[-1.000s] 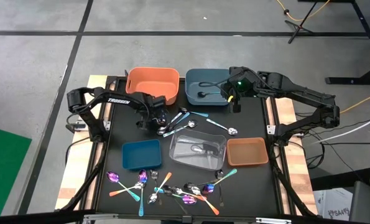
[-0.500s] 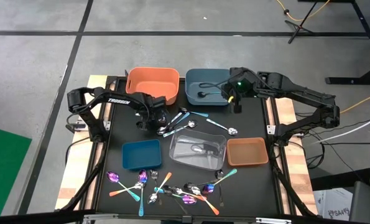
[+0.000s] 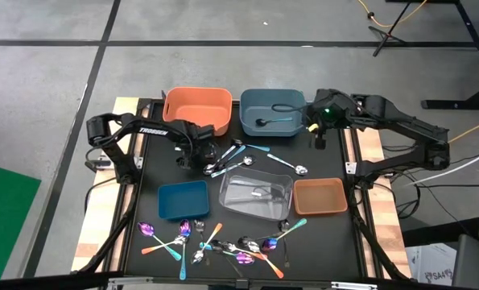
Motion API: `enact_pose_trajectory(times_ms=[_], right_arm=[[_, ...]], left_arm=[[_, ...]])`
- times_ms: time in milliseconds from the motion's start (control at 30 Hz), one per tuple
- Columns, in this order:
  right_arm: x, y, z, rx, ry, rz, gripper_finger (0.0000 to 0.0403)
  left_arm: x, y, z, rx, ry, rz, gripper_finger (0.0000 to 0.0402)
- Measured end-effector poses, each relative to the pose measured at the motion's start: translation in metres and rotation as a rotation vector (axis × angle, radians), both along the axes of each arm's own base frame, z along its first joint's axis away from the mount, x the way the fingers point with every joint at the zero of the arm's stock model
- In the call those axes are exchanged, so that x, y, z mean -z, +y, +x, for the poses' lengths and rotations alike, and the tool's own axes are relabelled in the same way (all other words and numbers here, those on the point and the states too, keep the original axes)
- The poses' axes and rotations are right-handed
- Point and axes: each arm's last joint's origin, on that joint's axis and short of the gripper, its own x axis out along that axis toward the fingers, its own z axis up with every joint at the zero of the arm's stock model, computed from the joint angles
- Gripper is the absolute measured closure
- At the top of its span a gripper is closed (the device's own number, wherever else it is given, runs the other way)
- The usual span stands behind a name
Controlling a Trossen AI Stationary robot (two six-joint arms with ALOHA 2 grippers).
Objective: Sort silverware by color (type)
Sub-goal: Put the white patterned spoon into the orange bin
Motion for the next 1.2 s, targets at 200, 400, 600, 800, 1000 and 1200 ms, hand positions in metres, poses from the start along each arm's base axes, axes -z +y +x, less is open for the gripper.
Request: enact_pose_trajectory(times_ms=[200, 400, 600, 800, 1000, 1200], right_arm=[[0.024, 0.001, -0.005, 0.018, 0.010, 0.025, 0.0324], [0.053, 0.001, -0.004, 0.044, 0.086, 0.065, 0.0324], [0.075, 0.000, 0.002, 0.045, 0.088, 0.067, 0.0324], [0.087, -0.001, 0.004, 0.045, 0.087, 0.067, 0.0324], [0.094, -0.001, 0.003, 0.046, 0.106, 0.072, 0.0324], [0.094, -0.001, 0.004, 0.045, 0.098, 0.070, 0.0324]], left_arm=[[-0.012, -0.002, -0.003, -0.038, -0.043, 0.020, 0.0385], [-0.027, -0.005, -0.007, -0.064, -0.094, 0.028, 0.0385], [-0.049, -0.014, -0.008, -0.040, -0.183, 0.051, 0.0386], [-0.084, -0.020, -0.001, -0.011, -0.311, 0.092, 0.0386], [-0.121, -0.016, 0.006, -0.015, -0.425, 0.161, 0.0383], [-0.149, -0.001, 0.008, 0.000, -0.441, 0.309, 0.0382]])
